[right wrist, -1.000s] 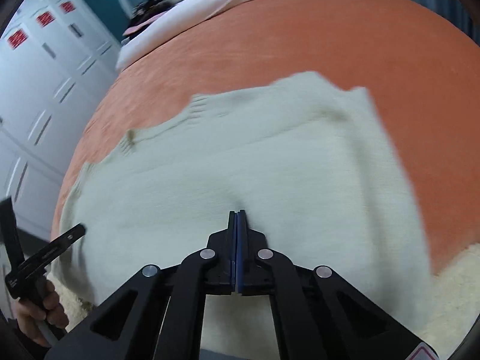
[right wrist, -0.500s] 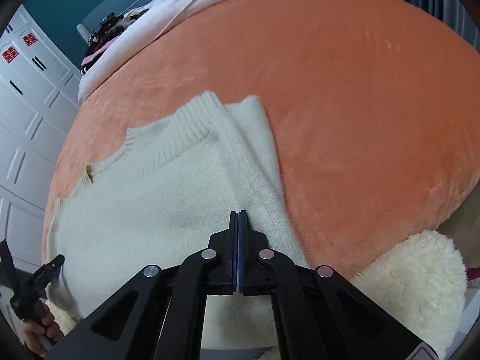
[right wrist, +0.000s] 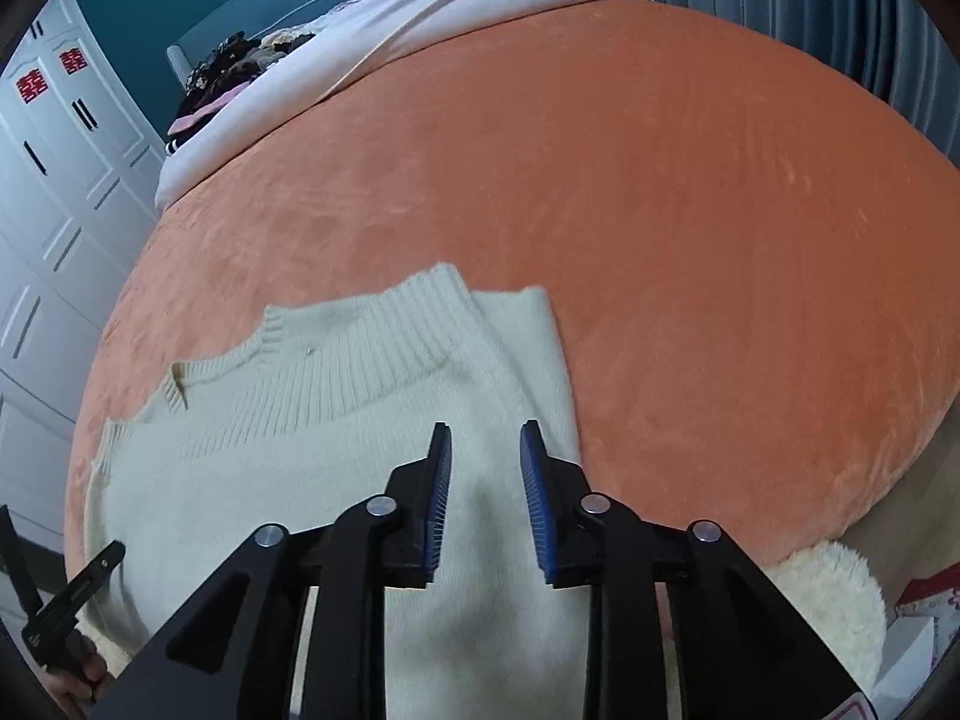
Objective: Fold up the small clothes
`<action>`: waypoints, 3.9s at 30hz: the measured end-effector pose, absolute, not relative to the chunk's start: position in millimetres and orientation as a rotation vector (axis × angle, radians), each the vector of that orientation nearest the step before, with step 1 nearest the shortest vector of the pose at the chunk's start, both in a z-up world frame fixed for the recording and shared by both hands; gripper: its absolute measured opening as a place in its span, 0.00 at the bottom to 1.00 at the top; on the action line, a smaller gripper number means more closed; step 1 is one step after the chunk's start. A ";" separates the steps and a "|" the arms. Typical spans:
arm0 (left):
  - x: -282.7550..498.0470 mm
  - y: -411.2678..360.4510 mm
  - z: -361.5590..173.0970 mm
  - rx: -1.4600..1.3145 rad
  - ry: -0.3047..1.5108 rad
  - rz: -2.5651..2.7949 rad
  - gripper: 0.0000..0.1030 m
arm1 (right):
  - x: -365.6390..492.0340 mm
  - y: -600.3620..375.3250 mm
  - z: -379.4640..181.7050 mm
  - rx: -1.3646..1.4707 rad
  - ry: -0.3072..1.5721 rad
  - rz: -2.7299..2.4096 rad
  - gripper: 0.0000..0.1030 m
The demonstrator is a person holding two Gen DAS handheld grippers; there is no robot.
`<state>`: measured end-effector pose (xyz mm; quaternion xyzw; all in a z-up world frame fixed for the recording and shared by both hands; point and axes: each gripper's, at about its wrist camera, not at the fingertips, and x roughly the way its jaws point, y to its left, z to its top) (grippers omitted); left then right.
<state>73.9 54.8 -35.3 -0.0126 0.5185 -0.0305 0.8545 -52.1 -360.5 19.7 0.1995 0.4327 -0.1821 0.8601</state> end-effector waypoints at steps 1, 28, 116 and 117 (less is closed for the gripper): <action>73.8 54.9 -35.2 -0.025 1.090 -0.064 0.47 | -43.0 -361.4 17.3 0.410 0.918 -0.393 0.41; 74.7 68.1 -33.7 -0.088 1.102 -0.101 0.48 | -59.8 -300.5 18.5 0.376 0.949 -0.216 0.20; -24.7 -57.4 -27.8 0.222 1.204 -0.509 0.35 | -72.9 -284.0 101.5 0.625 0.786 0.217 0.20; -26.6 -60.2 -22.8 0.238 1.177 -0.523 0.34 | -80.3 -288.5 110.2 0.592 0.763 0.195 0.20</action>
